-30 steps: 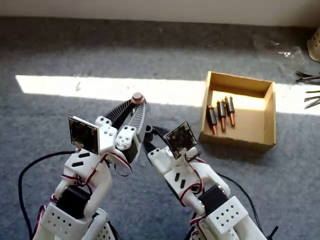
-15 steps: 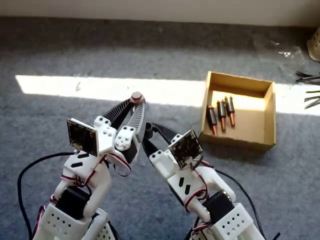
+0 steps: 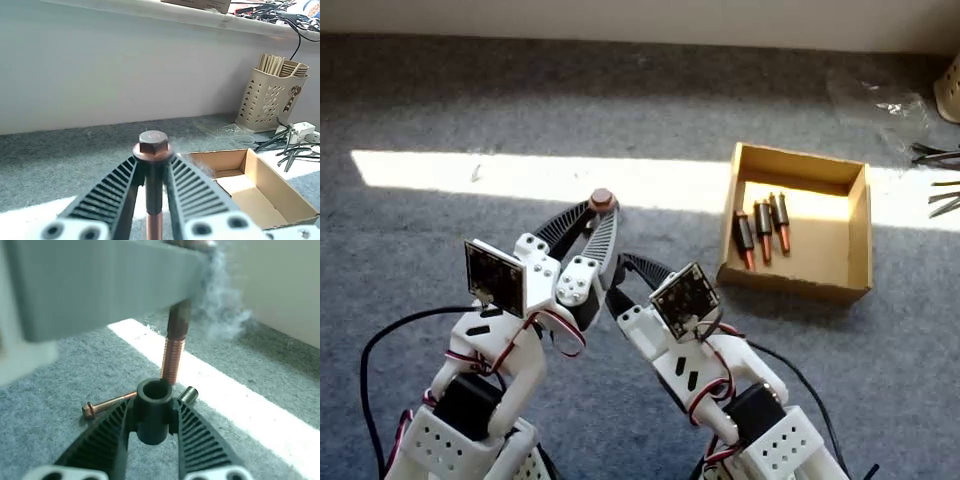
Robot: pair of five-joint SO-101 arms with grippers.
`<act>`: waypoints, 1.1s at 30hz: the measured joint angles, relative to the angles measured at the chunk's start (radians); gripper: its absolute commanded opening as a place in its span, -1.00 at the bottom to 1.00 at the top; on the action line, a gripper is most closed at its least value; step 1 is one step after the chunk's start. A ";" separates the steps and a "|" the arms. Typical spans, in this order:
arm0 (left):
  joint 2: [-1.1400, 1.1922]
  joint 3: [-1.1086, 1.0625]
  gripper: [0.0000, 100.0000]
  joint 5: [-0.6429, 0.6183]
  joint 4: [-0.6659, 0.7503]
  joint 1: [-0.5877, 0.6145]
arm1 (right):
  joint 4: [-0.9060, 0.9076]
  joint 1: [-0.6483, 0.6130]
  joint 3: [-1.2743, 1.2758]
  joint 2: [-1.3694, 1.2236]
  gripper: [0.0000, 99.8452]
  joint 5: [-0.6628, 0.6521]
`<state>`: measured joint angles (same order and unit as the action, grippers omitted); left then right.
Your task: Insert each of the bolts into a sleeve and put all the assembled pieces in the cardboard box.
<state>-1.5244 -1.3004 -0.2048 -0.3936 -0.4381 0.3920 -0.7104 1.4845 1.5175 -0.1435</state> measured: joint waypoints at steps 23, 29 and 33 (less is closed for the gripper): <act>-0.169 0.000 -0.99 0.032 -0.094 -0.037 | -0.051 0.000 0.051 0.006 -0.99 0.000; -0.169 0.000 -0.99 0.031 -0.094 -0.037 | -0.061 0.000 0.051 0.006 -0.99 -0.005; -0.169 0.000 -0.99 0.031 -0.094 -0.077 | -0.061 0.000 0.051 0.006 -0.99 -0.006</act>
<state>-1.6932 -1.3004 -0.1741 -0.4872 -0.5148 0.3307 -0.7104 1.5351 1.5236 -0.1496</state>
